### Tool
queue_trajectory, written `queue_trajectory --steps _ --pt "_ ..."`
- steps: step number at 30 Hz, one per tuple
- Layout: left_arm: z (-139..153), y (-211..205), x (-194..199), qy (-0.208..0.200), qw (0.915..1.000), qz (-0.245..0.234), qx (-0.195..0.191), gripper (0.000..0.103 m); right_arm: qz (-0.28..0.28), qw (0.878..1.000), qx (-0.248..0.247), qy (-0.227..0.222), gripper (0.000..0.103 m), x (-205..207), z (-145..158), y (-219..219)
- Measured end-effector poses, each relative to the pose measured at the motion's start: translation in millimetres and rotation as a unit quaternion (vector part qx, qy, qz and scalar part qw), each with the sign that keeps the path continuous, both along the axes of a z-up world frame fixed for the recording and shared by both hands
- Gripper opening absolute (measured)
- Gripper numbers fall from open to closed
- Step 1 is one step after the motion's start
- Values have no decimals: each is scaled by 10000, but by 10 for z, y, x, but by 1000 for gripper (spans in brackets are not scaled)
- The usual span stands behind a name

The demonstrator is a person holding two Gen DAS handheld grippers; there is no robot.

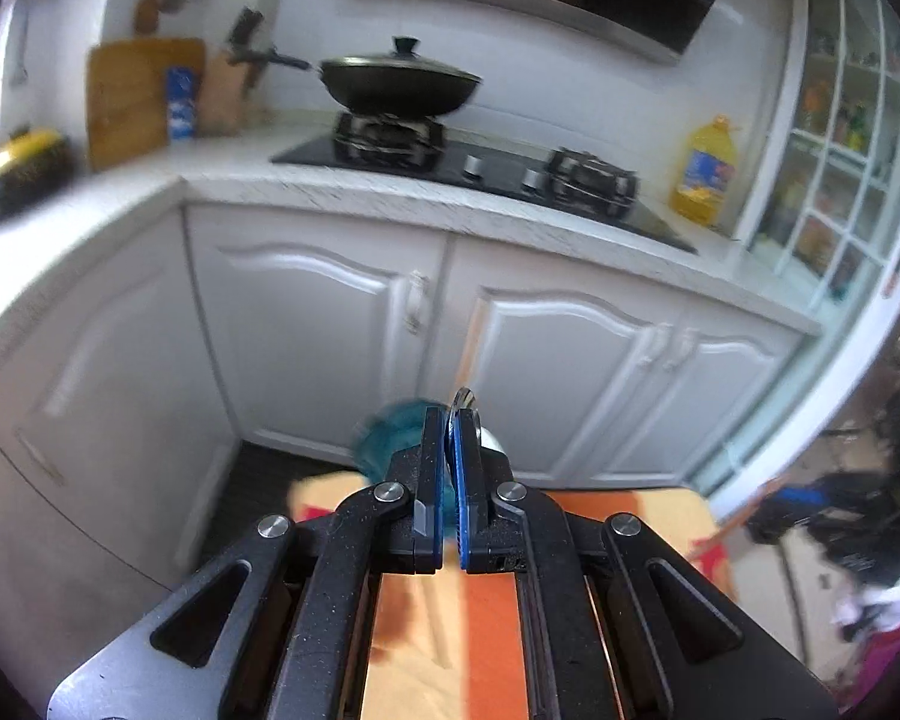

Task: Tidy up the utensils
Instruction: 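Lift the spoon and fork and carry them over the teal-lidded cup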

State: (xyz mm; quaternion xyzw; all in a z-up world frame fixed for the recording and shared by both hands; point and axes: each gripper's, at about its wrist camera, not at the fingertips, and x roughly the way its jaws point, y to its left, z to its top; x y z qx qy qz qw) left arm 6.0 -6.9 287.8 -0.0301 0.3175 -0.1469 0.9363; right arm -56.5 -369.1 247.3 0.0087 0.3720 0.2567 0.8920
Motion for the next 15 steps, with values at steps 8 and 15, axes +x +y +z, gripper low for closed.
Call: queue_trajectory --steps 8,15 --pt "-219 66 389 -143 9958 554 717 1 365 9980 30 -518 9 498 605 518" --pt "-420 -69 632 -216 9895 647 1271 1 596 9964 85 -603 9 901 749 938"
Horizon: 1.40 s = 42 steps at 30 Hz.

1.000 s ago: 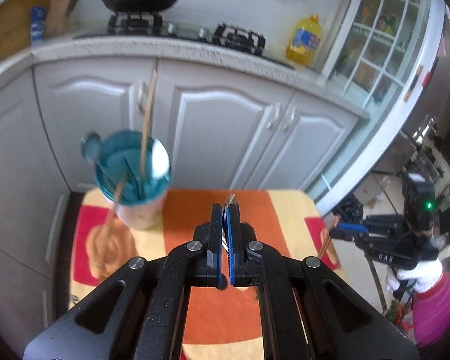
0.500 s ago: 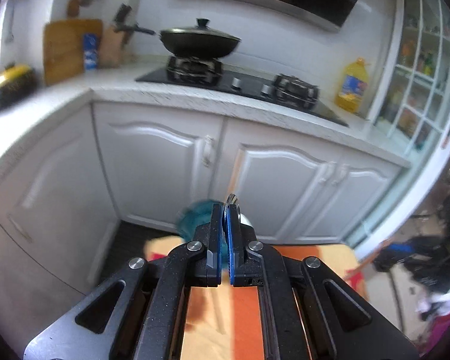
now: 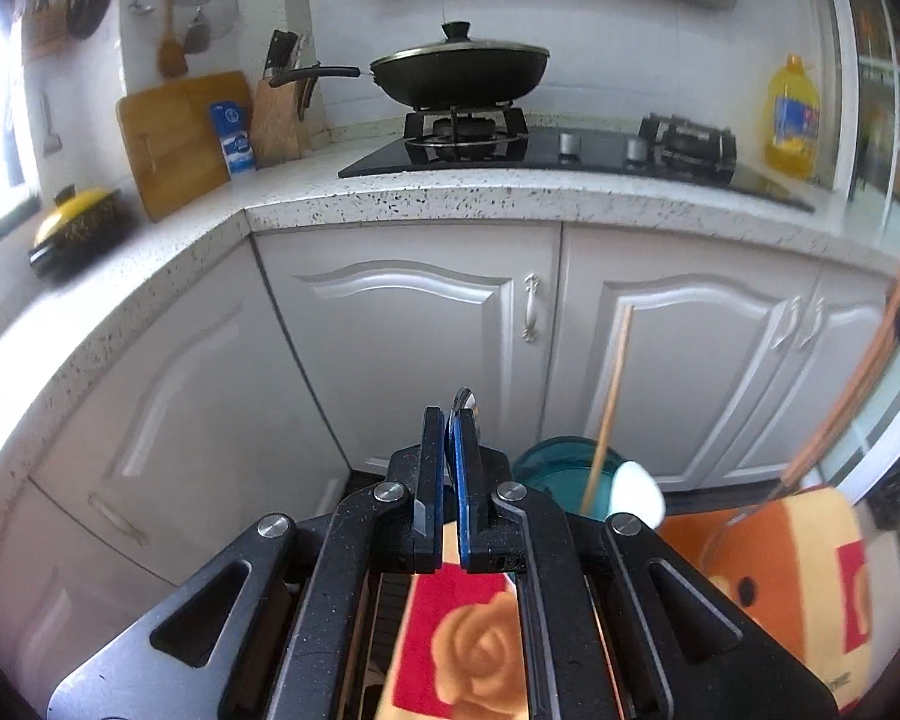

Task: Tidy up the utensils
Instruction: 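Lift the spoon and fork and carry them over the teal-lidded cup, then open the left gripper over the cup while the right gripper releases the fork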

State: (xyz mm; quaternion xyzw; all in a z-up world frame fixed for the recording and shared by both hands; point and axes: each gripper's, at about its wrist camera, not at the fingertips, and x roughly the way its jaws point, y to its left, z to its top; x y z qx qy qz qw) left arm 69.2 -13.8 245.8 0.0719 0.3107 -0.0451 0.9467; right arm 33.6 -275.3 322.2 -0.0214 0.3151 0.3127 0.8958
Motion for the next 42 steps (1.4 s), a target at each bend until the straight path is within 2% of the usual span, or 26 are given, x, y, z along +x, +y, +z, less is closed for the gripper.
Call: queue_trajectory --steps 3,8,11,16,19,21,29,32,35,38,42 --pt "-100 -49 117 -9 9997 48 255 1 79 10000 26 29 9 141 -40 148" --pt "-196 -78 284 72 9997 77 198 1 117 9999 -15 107 9 360 -175 351" --pt "-270 -151 336 91 9994 53 320 1 149 9996 35 235 9 429 -298 402" --pt "-335 -282 365 -94 9965 -43 827 1 157 9992 -70 364 9 523 -512 506" --pt "-367 -349 381 -125 9913 -177 1300 2 188 9987 -114 468 9 553 -646 547" --pt "-381 -331 382 -114 9900 -218 1387 2 212 9982 -120 540 9 567 -722 555" --pt "-420 -309 388 -58 9887 -230 1477 2 300 9967 -179 726 9 572 -930 574" --pt "-472 -354 411 141 9891 -360 1422 1 330 9963 -179 778 9 577 -965 580" --pt "-556 -454 437 213 9864 -443 1567 1 320 9953 -146 904 9 614 -1038 599" --pt "-658 -498 505 506 9872 -504 1428 1 303 9943 -146 1012 9 657 -1154 635" --pt "-633 -411 578 741 9914 -485 962 1 179 9933 50 1141 9 732 -1184 588"
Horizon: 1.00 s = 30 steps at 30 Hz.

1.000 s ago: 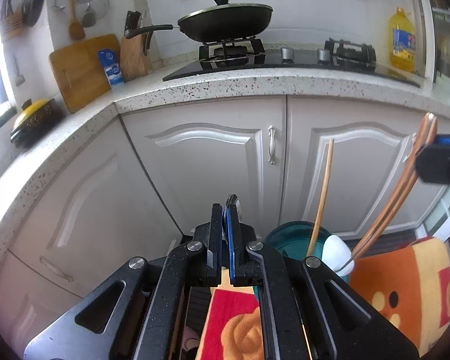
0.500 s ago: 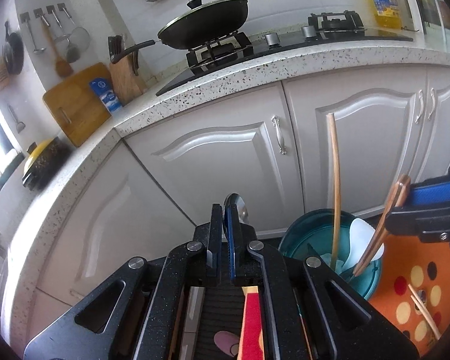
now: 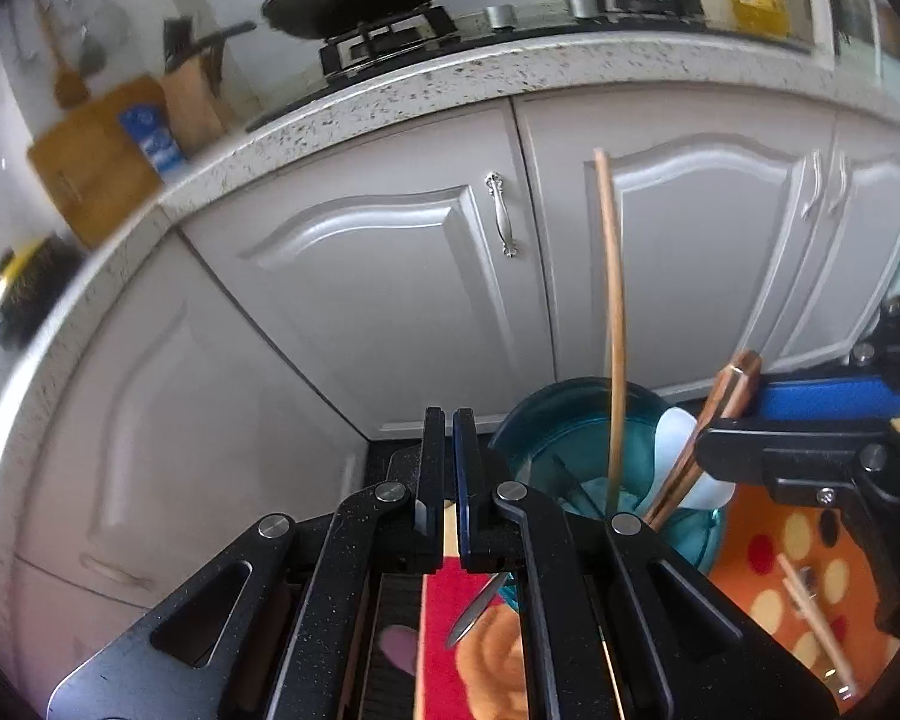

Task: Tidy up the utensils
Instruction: 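Open the left gripper over the cup while the right gripper releases the fork, then move both open grippers back down to the remaining utensils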

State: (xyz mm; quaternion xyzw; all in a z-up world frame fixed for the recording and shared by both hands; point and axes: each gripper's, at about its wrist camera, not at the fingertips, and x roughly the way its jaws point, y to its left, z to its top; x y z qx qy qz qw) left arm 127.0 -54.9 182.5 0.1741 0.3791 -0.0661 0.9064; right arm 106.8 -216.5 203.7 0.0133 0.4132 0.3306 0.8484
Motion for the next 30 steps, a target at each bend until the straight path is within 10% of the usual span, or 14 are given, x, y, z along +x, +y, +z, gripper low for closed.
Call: queue_trajectory --steps 14,30 --pt "450 465 -287 268 9883 202 -1489 29 -400 9991 -127 75 33 -195 -7 -299" --pt "984 385 -1358 -130 9802 -261 -1961 44 -463 9988 -161 88 38 -863 -35 -505"
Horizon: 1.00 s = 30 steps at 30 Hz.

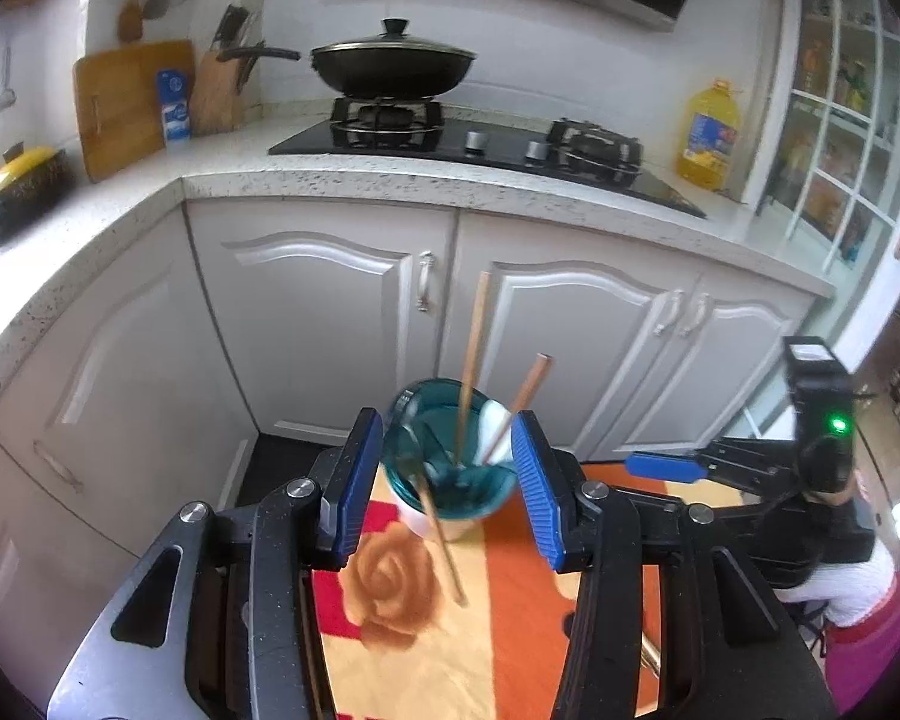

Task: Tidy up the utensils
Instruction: 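Move both open grippers back down to the remaining utensils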

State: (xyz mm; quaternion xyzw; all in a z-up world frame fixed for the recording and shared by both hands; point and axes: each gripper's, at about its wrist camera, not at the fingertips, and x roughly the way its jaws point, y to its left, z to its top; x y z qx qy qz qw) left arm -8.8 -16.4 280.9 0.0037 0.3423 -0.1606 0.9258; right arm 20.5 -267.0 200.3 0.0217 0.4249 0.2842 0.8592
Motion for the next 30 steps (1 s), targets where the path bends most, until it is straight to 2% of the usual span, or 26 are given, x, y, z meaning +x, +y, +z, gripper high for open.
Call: queue_trajectory --steps 5,14,30 --pt "-11 -170 -301 -58 9998 -159 128 45 -71 10000 -18 1 39 -210 -19 -84" --pt "-321 -579 -640 104 9984 -447 330 45 -325 9995 -51 12 40 -542 -53 -287" --pt "-797 -982 -753 424 9963 -535 524 45 -725 9969 -200 239 41 -787 -276 -577"
